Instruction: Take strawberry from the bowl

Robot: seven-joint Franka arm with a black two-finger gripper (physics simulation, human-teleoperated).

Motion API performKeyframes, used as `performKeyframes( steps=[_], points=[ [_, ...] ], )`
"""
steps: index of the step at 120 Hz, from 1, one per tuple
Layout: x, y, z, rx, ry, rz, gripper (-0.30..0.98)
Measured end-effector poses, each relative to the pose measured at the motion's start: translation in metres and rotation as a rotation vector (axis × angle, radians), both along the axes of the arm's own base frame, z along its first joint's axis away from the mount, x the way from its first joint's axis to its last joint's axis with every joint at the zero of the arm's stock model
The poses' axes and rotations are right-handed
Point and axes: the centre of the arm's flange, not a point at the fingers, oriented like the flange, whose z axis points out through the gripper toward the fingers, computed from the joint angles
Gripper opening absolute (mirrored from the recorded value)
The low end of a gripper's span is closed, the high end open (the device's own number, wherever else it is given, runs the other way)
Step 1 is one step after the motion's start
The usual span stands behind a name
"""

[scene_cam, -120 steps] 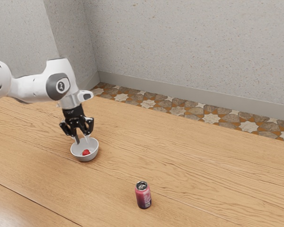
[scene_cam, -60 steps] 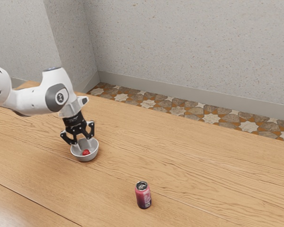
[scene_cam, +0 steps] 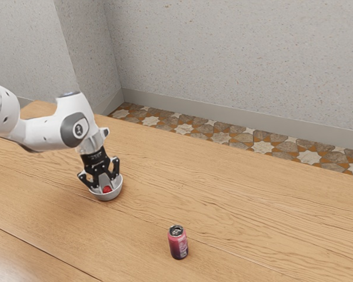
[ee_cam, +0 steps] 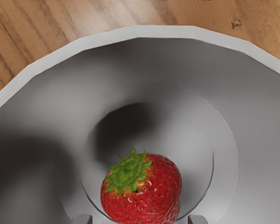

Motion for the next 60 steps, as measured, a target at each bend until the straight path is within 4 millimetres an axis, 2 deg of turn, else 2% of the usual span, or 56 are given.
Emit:
performKeyframes(
  steps=[60],
  points=[
    [0.0056, 0.0096, -0.0089, 0.003, 0.02, 0.106, 0.23]
  ],
)
